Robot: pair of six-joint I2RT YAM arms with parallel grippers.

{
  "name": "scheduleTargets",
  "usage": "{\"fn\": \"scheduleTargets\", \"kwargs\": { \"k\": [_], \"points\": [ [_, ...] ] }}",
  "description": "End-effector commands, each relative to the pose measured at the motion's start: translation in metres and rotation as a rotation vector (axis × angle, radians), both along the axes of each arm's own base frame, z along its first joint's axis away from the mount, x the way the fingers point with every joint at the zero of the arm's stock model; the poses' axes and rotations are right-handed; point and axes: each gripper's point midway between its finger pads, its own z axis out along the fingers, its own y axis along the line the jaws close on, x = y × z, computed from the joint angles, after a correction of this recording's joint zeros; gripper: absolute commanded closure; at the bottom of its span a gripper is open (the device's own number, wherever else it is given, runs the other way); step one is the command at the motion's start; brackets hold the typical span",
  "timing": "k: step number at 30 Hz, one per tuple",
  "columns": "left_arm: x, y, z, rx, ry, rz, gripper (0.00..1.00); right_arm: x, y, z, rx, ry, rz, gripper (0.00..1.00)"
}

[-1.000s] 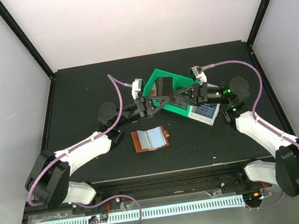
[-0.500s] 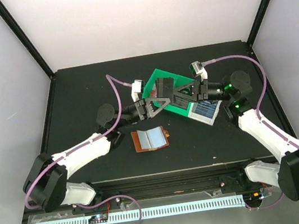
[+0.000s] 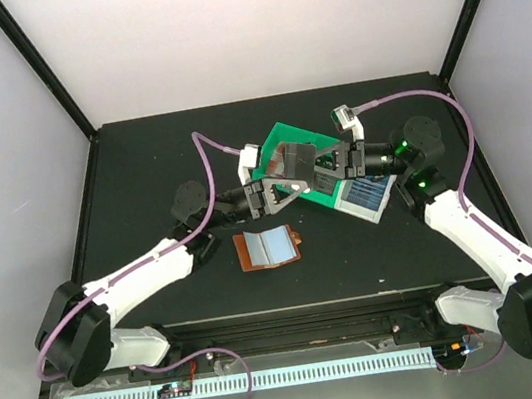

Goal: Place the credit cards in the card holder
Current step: Pick up the credit card from the storage box.

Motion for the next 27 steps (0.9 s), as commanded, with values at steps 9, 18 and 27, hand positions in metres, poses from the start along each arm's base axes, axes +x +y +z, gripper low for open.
{"fn": "scheduleTargets", "kwargs": {
  "k": [9, 18, 27],
  "points": [
    [0.001, 0.028, 0.01, 0.0, 0.062, 0.132, 0.91, 0.026, -0.013, 0.048, 0.078, -0.045, -0.207, 0.99],
    [0.008, 0.042, -0.007, 0.014, 0.098, 0.188, 0.99, 0.039, -0.023, 0.069, 0.139, -0.055, -0.281, 0.99],
    [0.03, 0.058, -0.063, 0.194, 0.137, 0.36, 0.98, 0.04, -0.028, 0.019, -0.09, -0.114, -0.372, 0.99]
  ]
}}
